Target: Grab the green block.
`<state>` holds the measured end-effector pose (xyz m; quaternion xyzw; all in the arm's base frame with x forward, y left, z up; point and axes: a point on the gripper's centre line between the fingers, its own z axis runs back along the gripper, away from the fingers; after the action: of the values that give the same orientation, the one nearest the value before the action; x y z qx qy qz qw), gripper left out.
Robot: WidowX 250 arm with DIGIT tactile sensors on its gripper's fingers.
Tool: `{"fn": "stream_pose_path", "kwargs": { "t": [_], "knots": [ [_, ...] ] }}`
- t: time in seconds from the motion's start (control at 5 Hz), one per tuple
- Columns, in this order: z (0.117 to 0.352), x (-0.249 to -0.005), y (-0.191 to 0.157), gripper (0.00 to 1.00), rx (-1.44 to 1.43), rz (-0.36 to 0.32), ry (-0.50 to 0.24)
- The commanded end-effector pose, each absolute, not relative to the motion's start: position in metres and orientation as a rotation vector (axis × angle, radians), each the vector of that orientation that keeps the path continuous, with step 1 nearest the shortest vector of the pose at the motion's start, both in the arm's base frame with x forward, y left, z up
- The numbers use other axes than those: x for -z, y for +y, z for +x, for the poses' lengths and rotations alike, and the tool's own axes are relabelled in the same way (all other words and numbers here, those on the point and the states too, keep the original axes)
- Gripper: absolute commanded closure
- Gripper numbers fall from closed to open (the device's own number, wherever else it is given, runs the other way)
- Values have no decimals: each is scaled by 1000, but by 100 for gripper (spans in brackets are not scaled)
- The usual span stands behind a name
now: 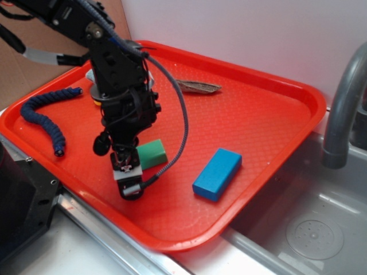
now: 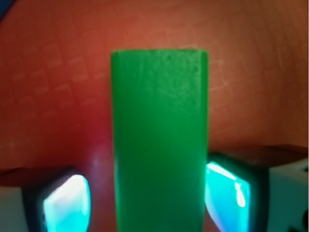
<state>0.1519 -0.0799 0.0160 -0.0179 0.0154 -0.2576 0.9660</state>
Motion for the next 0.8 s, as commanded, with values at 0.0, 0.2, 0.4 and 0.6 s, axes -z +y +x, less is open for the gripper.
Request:
{"fn": "stream_pose_path", "kwargs": {
  "t": [0.0, 0.2, 0.4, 0.6],
  "knots": [
    [142, -15, -92, 100, 484, -35, 17],
    [142, -45, -87, 100, 392, -9, 11],
    [192, -95, -68, 100, 249, -86, -7],
    [223, -143, -44, 100, -3, -102, 29]
  ]
}}
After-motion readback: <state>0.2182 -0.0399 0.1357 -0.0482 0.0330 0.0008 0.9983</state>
